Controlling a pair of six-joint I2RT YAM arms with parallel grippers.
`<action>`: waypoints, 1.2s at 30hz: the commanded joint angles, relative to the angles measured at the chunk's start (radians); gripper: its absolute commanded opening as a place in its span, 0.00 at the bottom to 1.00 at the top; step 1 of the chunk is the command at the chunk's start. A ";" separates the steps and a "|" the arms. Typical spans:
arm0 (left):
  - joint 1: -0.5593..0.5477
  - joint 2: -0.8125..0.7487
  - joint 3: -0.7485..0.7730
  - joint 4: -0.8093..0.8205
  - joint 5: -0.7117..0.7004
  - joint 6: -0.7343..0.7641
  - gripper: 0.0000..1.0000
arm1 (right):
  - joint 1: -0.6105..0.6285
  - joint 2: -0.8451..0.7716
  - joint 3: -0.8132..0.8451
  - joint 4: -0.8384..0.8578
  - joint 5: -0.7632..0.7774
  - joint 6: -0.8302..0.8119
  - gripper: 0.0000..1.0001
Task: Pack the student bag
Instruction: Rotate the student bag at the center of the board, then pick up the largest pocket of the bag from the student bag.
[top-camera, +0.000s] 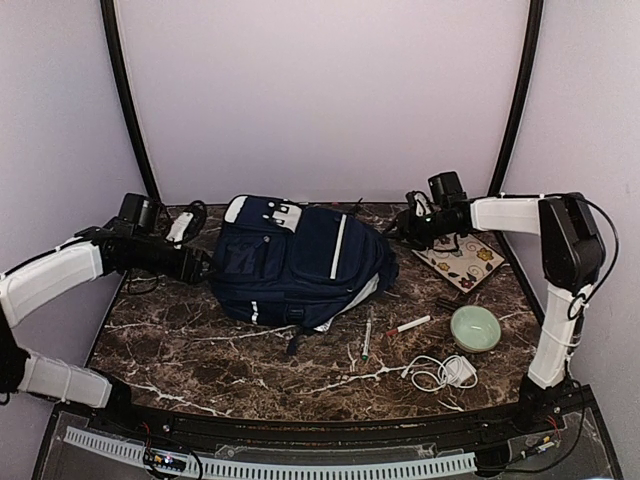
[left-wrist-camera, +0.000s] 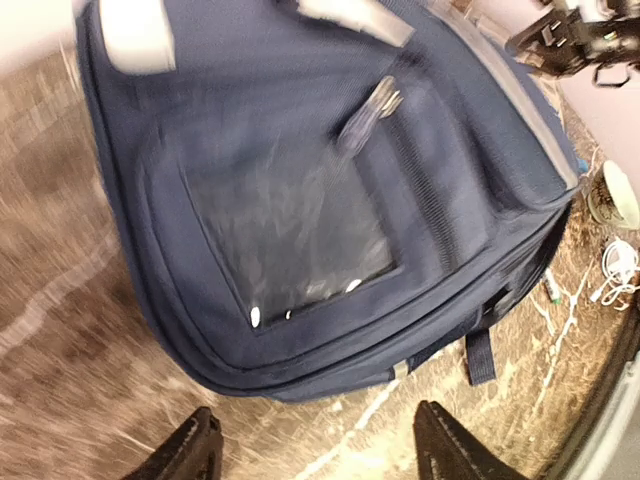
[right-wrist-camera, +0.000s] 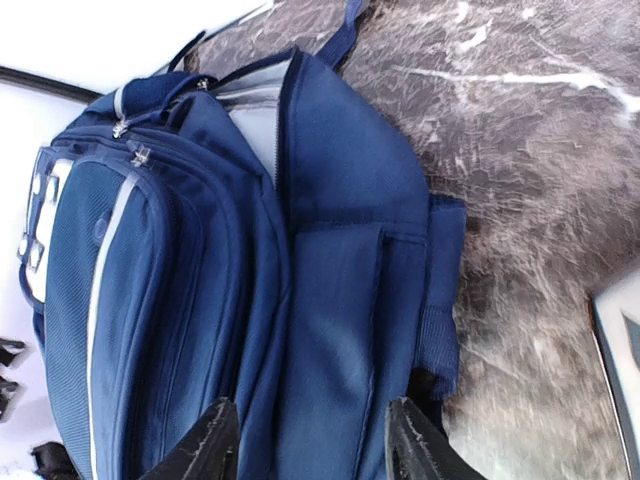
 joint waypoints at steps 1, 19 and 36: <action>-0.054 -0.271 -0.080 0.086 -0.089 0.134 0.63 | 0.020 -0.164 -0.120 -0.034 0.091 -0.048 0.52; -0.628 0.018 -0.315 0.443 -0.544 0.732 0.65 | 0.092 -0.294 -0.270 0.030 0.080 0.006 0.55; -0.638 0.395 -0.298 0.845 -0.896 0.946 0.57 | 0.119 -0.314 -0.356 0.081 0.021 0.013 0.55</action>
